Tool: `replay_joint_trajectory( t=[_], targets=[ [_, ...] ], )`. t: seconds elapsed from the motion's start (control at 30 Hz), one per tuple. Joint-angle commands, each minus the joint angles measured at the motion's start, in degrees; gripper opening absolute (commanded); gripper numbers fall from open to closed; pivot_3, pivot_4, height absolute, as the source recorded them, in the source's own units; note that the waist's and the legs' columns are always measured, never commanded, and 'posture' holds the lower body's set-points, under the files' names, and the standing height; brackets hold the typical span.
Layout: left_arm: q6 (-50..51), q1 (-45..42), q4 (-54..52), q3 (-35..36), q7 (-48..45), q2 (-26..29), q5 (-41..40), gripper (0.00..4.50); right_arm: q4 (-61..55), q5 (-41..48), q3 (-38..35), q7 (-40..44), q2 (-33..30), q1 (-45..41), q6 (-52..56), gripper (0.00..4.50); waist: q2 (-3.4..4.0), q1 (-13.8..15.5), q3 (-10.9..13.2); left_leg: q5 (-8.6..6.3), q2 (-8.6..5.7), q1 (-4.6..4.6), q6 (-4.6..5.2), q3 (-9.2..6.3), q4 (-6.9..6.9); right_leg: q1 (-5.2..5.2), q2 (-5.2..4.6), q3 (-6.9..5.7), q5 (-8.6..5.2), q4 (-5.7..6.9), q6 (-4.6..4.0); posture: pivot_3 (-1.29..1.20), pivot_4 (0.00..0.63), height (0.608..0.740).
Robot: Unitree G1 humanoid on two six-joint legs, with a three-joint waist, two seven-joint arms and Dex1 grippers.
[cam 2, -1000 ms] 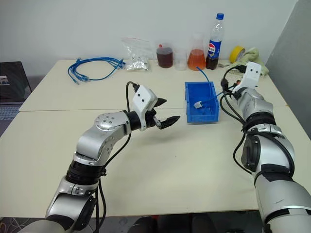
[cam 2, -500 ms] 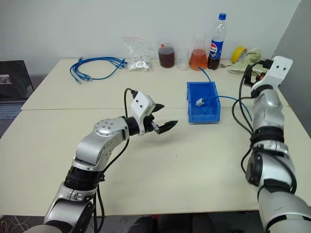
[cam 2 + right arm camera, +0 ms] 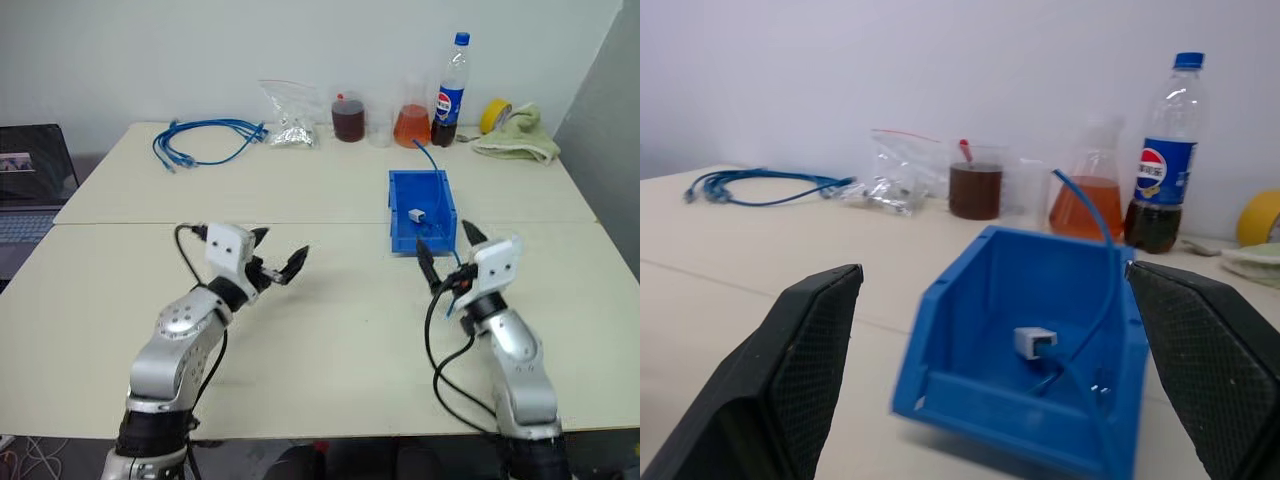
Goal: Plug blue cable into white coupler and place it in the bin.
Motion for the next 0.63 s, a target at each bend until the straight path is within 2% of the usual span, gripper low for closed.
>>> replay_joint_trajectory(
  t=[0.03, 0.17, 0.23, 0.63],
  targets=[
    [-3.68, 4.38, -3.65, 2.28, 6.85, -1.53, 4.22, 4.50, -4.77, -2.39, 0.04, -2.12, 1.76, 5.79, -3.18, 4.47, -0.01, 0.04, 0.00, 0.00, 0.01, 0.06, 0.01, -0.01, -0.01, 0.06, 0.00, 0.00, 0.00, 0.00, 0.00, 0.00, 0.150, 0.740],
    [-8.13, 12.51, -5.87, 3.54, 8.87, -3.73, 4.37, 4.50, -3.27, -5.07, -0.04, -4.49, 4.57, 14.44, -7.11, 4.47, -0.05, 0.07, -0.05, -0.06, 0.00, 0.19, 0.12, 0.00, -0.05, 0.15, 0.01, 0.02, 0.01, -0.01, 0.02, 0.00, 0.150, 0.740],
    [-10.33, 15.44, -6.32, 3.46, 9.42, -4.33, 4.87, 4.50, -2.09, -4.63, -0.35, -5.24, 6.17, 16.28, -7.74, 4.47, -0.04, 0.09, -0.04, -0.09, 0.04, 0.53, 0.16, 0.02, -0.20, 0.43, 0.02, 0.06, 0.00, -0.08, 0.00, 0.00, 0.150, 0.740],
    [-16.42, 20.10, -4.77, 3.78, 10.31, -5.33, 5.00, 4.50, 3.53, -4.45, -1.50, -4.05, 6.28, 14.83, -10.46, 4.47, -0.04, 0.04, -0.04, -0.12, 0.07, 0.78, 0.28, 0.06, -0.17, 0.75, 0.23, -0.06, -0.01, -0.07, 0.01, 0.00, 0.150, 0.740]
  ],
)
